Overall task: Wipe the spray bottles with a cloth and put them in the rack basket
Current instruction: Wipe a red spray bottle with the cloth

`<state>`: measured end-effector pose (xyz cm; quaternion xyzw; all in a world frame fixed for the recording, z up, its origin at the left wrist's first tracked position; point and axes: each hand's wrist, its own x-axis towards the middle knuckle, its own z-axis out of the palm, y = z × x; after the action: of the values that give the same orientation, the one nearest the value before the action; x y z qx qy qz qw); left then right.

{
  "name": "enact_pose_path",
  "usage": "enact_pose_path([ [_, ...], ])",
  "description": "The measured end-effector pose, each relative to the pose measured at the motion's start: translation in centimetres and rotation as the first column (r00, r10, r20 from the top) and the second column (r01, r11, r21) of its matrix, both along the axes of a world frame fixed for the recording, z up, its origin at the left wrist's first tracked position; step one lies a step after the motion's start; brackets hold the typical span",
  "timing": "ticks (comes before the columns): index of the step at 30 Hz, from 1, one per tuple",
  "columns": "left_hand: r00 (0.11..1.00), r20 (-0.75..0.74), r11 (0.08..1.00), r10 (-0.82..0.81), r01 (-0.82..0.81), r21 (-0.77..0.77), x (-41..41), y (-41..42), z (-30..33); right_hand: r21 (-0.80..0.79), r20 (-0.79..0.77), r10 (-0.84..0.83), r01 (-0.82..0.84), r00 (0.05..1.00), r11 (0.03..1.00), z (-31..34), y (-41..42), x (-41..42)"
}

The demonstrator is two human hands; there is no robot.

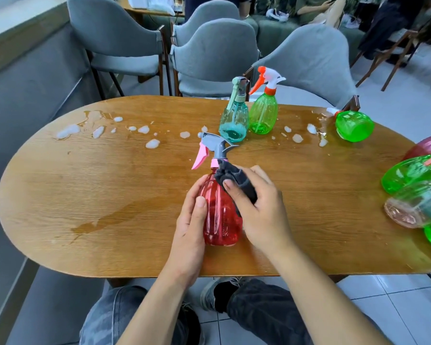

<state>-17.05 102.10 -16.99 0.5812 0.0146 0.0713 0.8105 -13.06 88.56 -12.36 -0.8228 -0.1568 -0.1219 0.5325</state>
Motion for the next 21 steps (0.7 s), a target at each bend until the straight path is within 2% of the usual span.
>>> enact_pose_path([
  [4,1.0,0.018,1.0,-0.002,0.002,0.015,-0.1,0.0,0.0,-0.028,0.03,0.061,-0.061,0.998,0.998,-0.4,-0.4,-0.6],
  [9,1.0,0.002,1.0,-0.016,0.016,-0.008,-0.1,0.0,0.0,-0.295,0.279,0.143,-0.057,0.95,0.954,-4.2,-1.9,-4.5],
  [14,0.998,-0.006,0.998,-0.059,0.059,-0.028,-0.3,0.0,0.2,-0.424,0.356,0.23,-0.063,0.906,0.904,-5.3,-3.1,-6.5],
  [16,0.999,-0.011,0.998,-0.048,0.047,-0.03,-0.3,0.1,0.3,-0.366,0.291,0.23,-0.114,0.929,0.924,-5.1,-3.0,-6.7],
  [18,0.999,-0.027,0.998,-0.041,0.04,-0.041,-0.3,0.1,0.4,-0.115,0.156,0.13,-0.113,0.979,0.987,-4.5,-3.0,-7.1],
  [20,0.998,-0.043,0.998,-0.046,0.044,-0.045,-0.2,0.1,0.4,0.119,0.054,-0.026,0.019,0.998,0.993,-3.5,-3.2,-7.2],
  [21,0.998,-0.05,0.998,-0.049,0.047,-0.042,-0.2,0.1,0.3,0.154,0.042,-0.095,0.088,0.995,0.984,-3.1,-3.3,-7.3],
])
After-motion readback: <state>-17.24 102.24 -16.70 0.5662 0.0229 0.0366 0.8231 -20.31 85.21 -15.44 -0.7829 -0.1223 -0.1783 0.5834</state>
